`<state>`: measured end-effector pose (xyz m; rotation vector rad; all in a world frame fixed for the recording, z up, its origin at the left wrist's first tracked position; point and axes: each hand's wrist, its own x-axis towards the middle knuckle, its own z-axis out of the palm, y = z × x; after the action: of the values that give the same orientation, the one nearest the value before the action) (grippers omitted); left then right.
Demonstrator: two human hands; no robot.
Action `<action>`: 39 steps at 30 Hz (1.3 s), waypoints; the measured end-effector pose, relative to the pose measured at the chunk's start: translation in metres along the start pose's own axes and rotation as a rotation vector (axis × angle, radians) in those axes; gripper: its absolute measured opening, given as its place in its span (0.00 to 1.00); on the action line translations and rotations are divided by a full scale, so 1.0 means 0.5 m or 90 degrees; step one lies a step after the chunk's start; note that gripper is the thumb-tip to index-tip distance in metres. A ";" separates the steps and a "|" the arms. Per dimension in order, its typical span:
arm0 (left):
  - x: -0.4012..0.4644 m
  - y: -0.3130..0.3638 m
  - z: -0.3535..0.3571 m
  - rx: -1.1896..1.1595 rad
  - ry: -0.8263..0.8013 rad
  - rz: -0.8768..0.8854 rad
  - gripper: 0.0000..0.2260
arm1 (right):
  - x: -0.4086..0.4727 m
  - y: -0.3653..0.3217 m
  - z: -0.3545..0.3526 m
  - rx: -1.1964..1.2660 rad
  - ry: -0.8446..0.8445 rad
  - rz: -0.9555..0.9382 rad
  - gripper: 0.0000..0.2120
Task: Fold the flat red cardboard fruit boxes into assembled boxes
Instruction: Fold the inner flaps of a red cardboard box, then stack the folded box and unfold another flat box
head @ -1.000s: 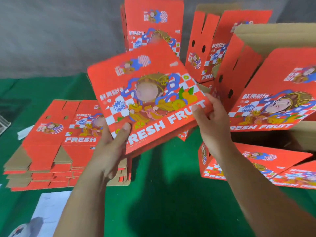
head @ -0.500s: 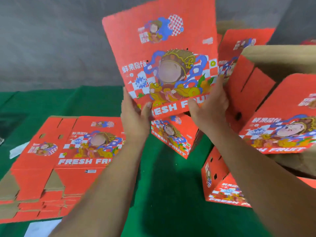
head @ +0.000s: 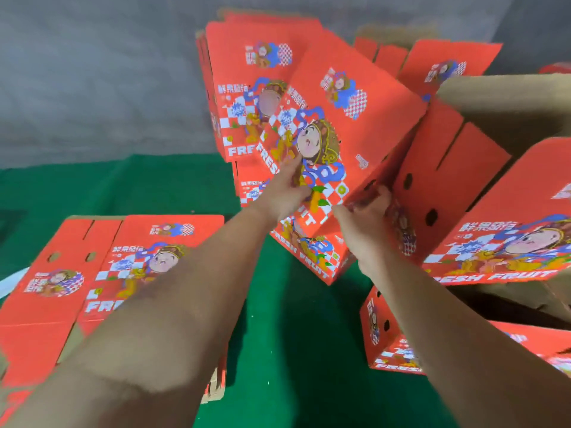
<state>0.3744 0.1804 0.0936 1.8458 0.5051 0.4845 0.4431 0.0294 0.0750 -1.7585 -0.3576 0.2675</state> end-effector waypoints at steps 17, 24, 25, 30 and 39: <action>-0.039 0.068 0.096 0.095 -0.001 0.298 0.30 | -0.012 -0.047 -0.001 -0.080 -0.009 -0.382 0.27; -0.014 0.015 0.122 0.205 -0.162 -0.016 0.20 | 0.002 -0.005 -0.017 -0.055 -0.143 -0.031 0.39; -0.019 0.004 0.125 0.179 -0.146 -0.028 0.20 | -0.001 0.002 -0.015 -0.047 -0.122 -0.009 0.38; -0.060 -0.027 0.136 0.024 0.038 -0.005 0.16 | -0.036 0.028 0.019 0.029 0.007 -0.015 0.12; -0.208 -0.113 0.040 0.001 0.239 -0.036 0.16 | -0.133 0.071 0.117 0.011 -0.237 0.004 0.19</action>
<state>0.2936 0.1238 0.0254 1.7410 0.8071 0.7989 0.3635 0.0503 0.0266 -1.6904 -0.6152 0.6043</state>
